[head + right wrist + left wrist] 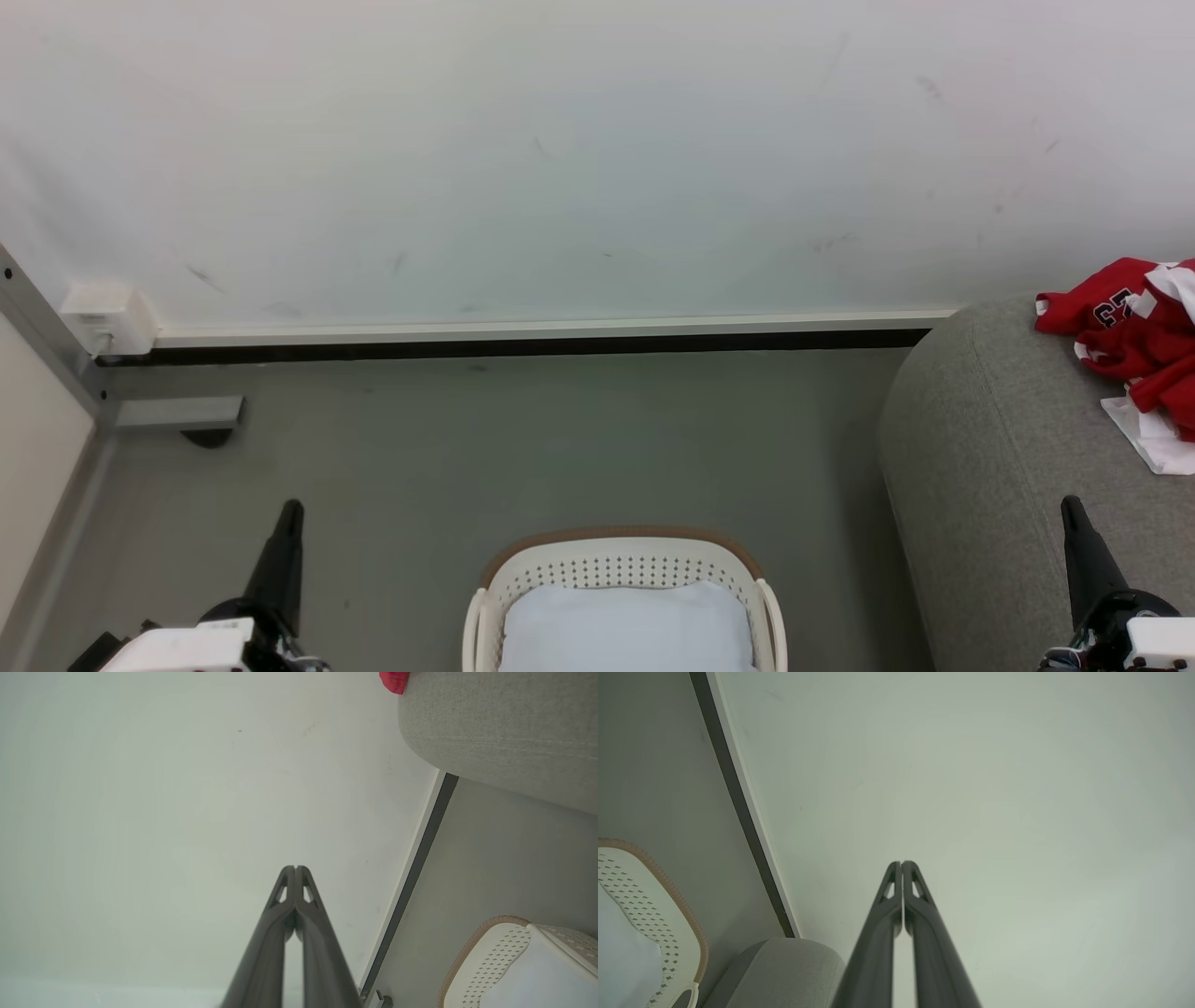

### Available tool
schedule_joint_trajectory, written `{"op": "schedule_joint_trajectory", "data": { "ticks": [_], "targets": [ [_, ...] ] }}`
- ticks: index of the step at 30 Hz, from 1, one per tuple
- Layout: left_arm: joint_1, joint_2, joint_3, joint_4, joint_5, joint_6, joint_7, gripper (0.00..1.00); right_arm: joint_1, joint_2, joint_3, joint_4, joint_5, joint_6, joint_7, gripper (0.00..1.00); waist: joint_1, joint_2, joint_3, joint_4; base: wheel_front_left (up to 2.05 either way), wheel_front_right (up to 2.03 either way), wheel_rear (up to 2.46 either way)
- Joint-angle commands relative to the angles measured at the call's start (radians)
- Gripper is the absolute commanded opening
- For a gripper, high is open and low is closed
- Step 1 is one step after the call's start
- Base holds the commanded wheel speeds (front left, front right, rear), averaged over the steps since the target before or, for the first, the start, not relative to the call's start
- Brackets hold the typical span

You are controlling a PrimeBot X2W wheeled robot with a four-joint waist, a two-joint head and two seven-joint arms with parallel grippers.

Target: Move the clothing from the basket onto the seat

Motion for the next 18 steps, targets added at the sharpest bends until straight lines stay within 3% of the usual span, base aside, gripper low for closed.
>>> {"op": "schedule_joint_trajectory", "data": {
  "ticks": [1,18],
  "targets": [
    [-0.008,0.002,0.001,-0.004,-0.014,-0.005,0.004,0.00,-0.011,0.000,-0.004,-0.005,0.001,-0.002,0.003,0.00,0.0000,0.0000,0.000,0.000,0.00,0.00,0.00],
    [-0.008,0.002,0.001,-0.004,-0.014,-0.005,0.004,0.00,-0.011,0.000,-0.004,-0.005,0.001,-0.002,0.003,0.00,0.0000,0.0000,0.000,0.000,0.00,0.00,0.00]
  ]
}}
